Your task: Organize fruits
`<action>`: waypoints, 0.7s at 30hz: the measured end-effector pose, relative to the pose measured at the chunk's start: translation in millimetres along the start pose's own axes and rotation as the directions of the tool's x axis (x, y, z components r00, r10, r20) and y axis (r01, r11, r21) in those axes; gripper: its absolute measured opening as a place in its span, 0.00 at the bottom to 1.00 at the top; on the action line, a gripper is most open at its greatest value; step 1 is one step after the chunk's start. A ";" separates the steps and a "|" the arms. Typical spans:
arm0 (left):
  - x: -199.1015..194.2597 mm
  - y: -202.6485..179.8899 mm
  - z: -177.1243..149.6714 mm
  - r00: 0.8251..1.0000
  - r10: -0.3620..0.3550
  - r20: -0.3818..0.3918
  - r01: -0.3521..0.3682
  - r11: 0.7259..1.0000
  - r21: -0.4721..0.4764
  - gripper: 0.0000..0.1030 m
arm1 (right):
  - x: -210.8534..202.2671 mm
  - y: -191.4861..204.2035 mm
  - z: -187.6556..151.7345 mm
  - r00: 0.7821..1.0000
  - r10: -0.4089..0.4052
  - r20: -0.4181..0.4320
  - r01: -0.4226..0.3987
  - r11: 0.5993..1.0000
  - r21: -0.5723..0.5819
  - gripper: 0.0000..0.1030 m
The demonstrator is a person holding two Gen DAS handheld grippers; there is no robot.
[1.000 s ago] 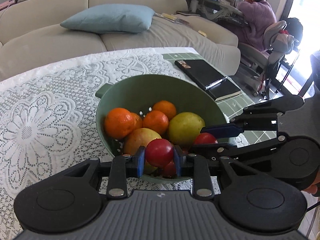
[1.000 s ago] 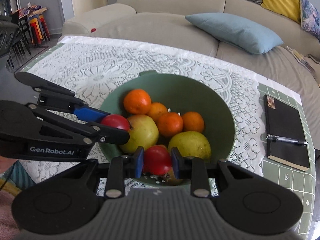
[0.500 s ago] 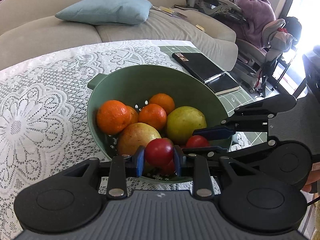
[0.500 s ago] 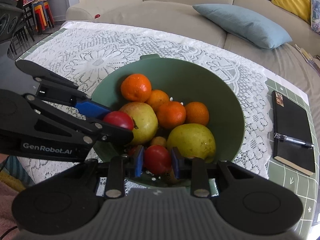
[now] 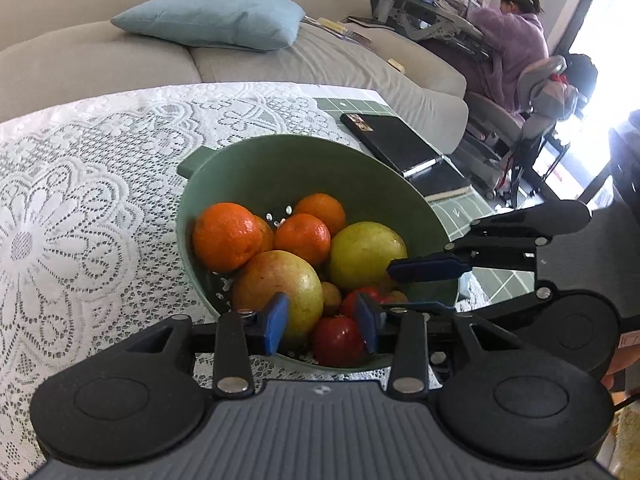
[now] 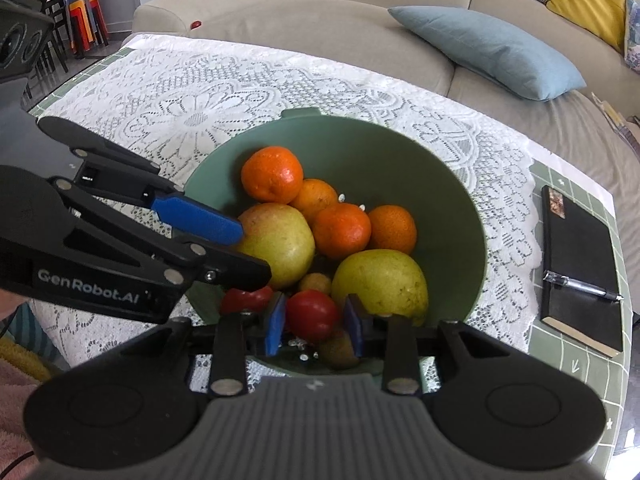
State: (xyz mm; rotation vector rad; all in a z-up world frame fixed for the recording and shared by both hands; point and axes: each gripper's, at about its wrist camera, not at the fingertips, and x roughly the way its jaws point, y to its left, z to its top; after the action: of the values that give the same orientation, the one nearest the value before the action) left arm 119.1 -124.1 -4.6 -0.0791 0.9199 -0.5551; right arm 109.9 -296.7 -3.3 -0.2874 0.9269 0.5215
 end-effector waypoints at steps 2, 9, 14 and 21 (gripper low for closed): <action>-5.6 1.8 1.3 1.000 -0.001 0.015 0.001 1.000 -0.009 0.49 | -4.7 -0.6 1.5 1.000 -0.002 0.012 0.001 1.000 0.007 0.36; -47.3 1.7 0.0 0.985 0.091 0.147 -0.090 0.996 -0.009 0.59 | -30.8 6.8 8.3 0.992 -0.044 0.117 0.039 0.998 0.050 0.72; -93.3 -8.1 -11.0 0.920 0.231 0.317 -0.255 0.966 0.035 0.69 | -56.2 25.5 16.0 0.971 -0.067 0.229 0.053 0.996 0.069 0.82; -143.3 -15.3 -29.9 0.784 0.402 0.473 -0.434 0.900 -0.045 0.88 | -92.8 58.6 20.1 0.892 -0.155 0.425 0.118 0.987 0.111 0.96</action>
State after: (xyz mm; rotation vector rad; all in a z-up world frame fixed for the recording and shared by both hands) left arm 21.3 -62.5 86.5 0.0520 0.4122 -0.1302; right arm 46.4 -266.4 83.3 -0.1497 0.4874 0.3931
